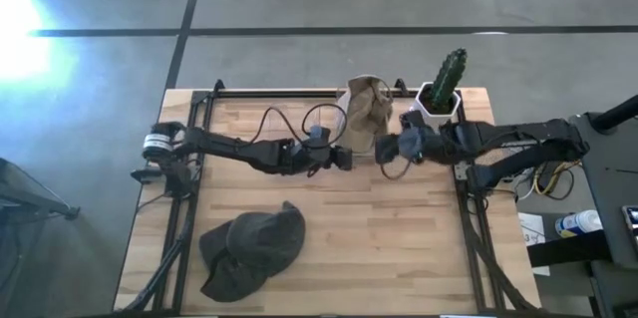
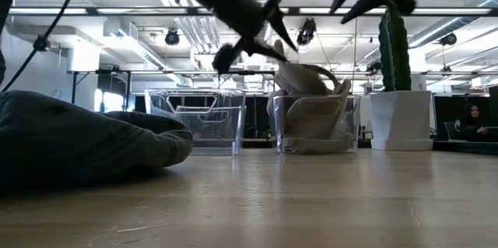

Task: Pick & Place hat
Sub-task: Put the brown cap into the right transparent bin

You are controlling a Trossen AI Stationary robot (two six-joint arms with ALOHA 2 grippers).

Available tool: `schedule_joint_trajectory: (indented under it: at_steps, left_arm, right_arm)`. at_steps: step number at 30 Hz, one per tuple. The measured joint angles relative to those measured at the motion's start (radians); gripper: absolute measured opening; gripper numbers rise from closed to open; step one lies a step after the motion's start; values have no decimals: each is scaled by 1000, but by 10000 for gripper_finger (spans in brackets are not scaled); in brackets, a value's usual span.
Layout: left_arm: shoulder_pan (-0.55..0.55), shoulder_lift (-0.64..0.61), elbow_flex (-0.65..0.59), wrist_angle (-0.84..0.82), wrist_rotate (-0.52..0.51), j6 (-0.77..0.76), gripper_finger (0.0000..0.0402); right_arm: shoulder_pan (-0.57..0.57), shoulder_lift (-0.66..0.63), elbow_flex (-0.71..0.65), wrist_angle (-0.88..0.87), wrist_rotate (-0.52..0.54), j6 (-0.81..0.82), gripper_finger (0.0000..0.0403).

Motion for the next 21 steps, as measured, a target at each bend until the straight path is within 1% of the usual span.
schedule_joint_trajectory:
  at_steps: [2,4,7,9,13,15,17,21]
  left_arm:
    - [-9,-20,0,-21,-23,60,92]
    - [-12,-31,0,-60,-30,87,92]
    - [-19,-41,-1,-130,-39,95,92]
    - [-31,-58,-1,-136,-40,135,92]
    - [-68,-116,-1,-145,-40,281,92]
    - [-87,-151,-1,-169,-42,331,92]
    - [-102,-194,-1,-214,-50,349,92]
    - [-124,-271,0,-370,-136,331,92]
  right_arm:
    - [-53,5,0,59,-12,-81,132]
    - [-114,11,0,102,-42,-165,132]
    - [-213,34,0,161,-115,-252,132]
    - [-284,67,-1,170,-157,-299,132]
    - [-403,170,-2,237,-253,-395,132]
    - [-440,230,2,271,-256,-441,132]
    - [-473,294,3,280,-253,-484,132]
    - [-516,416,2,270,-279,-519,132]
